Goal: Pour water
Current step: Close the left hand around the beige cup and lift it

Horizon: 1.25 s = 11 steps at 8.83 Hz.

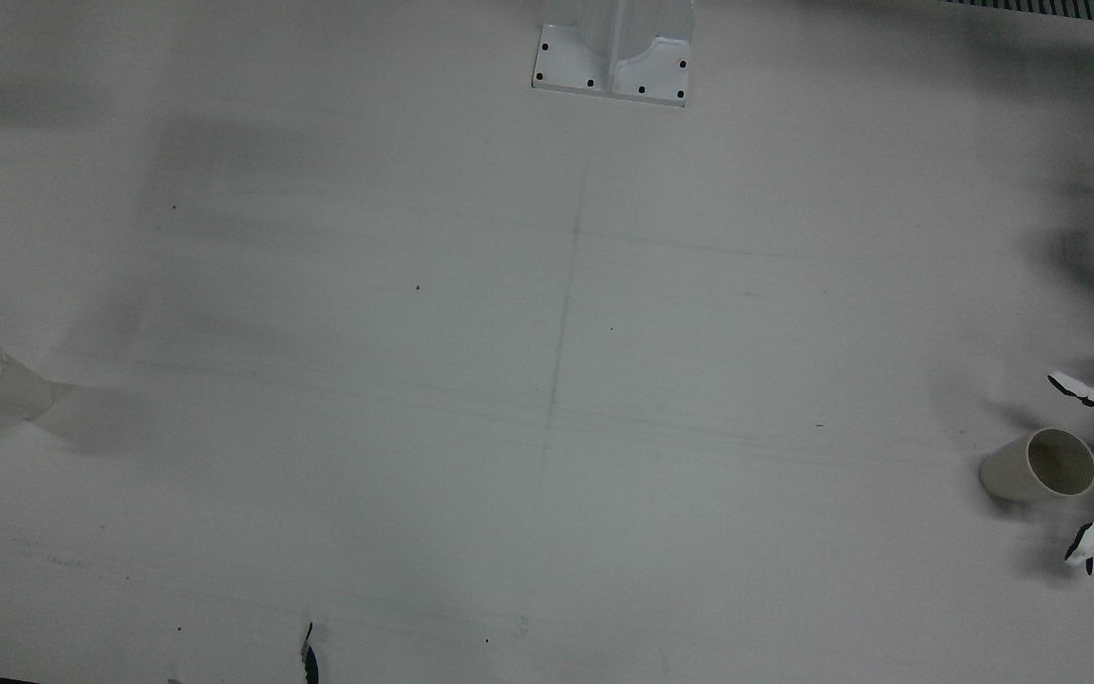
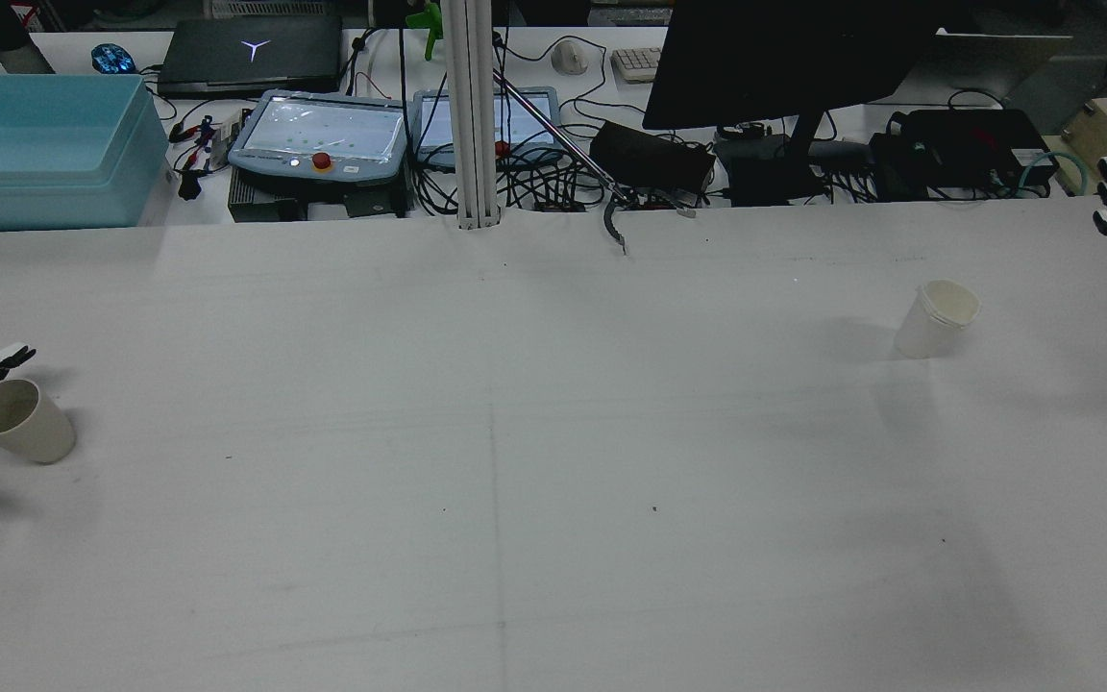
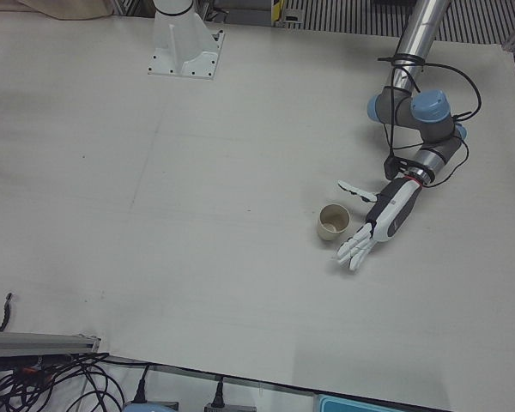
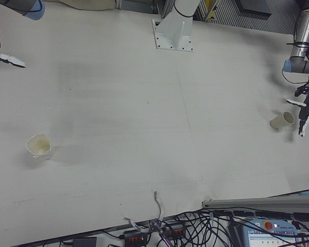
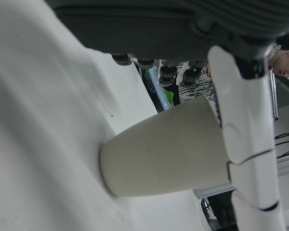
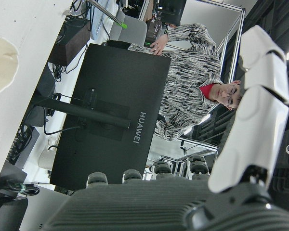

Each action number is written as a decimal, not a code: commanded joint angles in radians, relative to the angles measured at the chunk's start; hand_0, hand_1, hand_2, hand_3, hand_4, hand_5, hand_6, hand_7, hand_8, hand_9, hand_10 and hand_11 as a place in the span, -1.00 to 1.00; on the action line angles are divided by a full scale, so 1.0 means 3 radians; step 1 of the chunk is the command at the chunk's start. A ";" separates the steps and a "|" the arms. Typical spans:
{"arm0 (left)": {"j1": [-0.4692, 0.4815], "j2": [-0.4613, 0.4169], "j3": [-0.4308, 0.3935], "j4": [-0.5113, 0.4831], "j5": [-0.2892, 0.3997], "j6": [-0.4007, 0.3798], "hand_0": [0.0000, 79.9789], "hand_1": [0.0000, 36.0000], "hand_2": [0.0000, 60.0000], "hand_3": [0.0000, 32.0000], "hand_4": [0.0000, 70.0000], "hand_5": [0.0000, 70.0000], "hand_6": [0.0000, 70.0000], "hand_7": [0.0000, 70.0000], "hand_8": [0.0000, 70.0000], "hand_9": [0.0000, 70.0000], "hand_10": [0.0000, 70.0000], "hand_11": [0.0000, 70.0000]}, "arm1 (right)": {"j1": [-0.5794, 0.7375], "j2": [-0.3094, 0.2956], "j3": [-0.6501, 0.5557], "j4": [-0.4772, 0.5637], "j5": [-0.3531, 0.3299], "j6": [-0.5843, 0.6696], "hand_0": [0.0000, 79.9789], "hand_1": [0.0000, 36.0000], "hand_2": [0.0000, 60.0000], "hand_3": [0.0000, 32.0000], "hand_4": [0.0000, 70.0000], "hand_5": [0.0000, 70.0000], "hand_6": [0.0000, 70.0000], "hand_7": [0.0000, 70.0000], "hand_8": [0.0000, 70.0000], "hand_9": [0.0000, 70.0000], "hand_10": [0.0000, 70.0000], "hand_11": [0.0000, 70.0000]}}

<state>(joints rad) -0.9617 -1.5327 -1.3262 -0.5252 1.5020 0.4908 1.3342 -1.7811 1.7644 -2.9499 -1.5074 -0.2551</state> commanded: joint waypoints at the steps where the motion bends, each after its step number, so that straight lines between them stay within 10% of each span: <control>1: 0.0056 -0.0086 0.0018 0.0068 -0.0021 0.0011 0.39 0.00 -1.00 -1.00 -0.52 -1.00 -0.76 -0.79 -0.98 -1.00 -1.00 -0.95 | 0.0016 -0.0015 -0.0001 0.0000 -0.0002 0.0017 0.20 0.07 -0.46 -1.00 -1.00 -0.90 -0.85 -1.00 -1.00 -1.00 -1.00 -1.00; 5: 0.0347 -0.0112 -0.0023 0.0073 -0.0358 -0.0050 0.61 0.34 -1.00 -1.00 -0.47 -0.83 -0.74 -0.77 -0.98 -0.99 -0.99 -0.91 | 0.0067 -0.0076 -0.0011 0.0020 -0.0002 0.0047 0.20 0.04 -0.52 -1.00 -1.00 -0.91 -0.90 -1.00 -1.00 -1.00 -1.00 -1.00; 6: 0.0363 -0.0122 -0.0033 0.0084 -0.0455 -0.0142 0.72 0.39 -1.00 -1.00 -0.48 0.39 -0.73 -0.78 -0.98 -1.00 -0.98 -0.89 | 0.0073 -0.0076 -0.0011 0.0020 -0.0007 0.0047 0.19 0.03 -0.54 -1.00 -1.00 -0.91 -0.91 -1.00 -1.00 -1.00 -1.00 -1.00; 7: 0.0429 -0.0127 -0.0038 0.0109 -0.0628 -0.0244 0.99 0.59 -1.00 -1.00 -0.51 1.00 -0.73 -0.78 -0.97 -1.00 -0.96 -0.87 | 0.0078 -0.0081 -0.0016 0.0031 -0.0007 0.0047 0.19 0.03 -0.55 -1.00 -1.00 -0.91 -0.92 -1.00 -1.00 -1.00 -1.00 -1.00; 10: 0.0562 -0.0122 -0.0251 0.0394 -0.0859 -0.0455 1.00 0.98 -1.00 -1.00 -0.23 1.00 -0.69 -0.71 -0.96 -0.98 -0.91 -0.77 | 0.0108 -0.0122 -0.0016 0.0056 -0.0002 0.0053 0.19 0.00 -0.61 -1.00 -1.00 -0.92 -0.98 -1.00 -1.00 -1.00 -1.00 -1.00; 11: 0.0562 -0.0122 -0.0415 0.0654 -0.0865 -0.0607 1.00 1.00 -0.68 -1.00 -0.19 1.00 -0.67 -0.68 -0.94 -0.98 -0.88 -0.71 | 0.0134 -0.0122 -0.0011 0.0066 0.0003 0.0058 0.19 0.01 -0.62 -1.00 -1.00 -0.92 -0.98 -1.00 -1.00 -1.00 -1.00 -1.00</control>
<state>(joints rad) -0.8041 -1.5702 -1.3658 -0.4450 1.2658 0.3728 1.3616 -1.8142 1.7596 -2.9355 -1.5085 -0.2404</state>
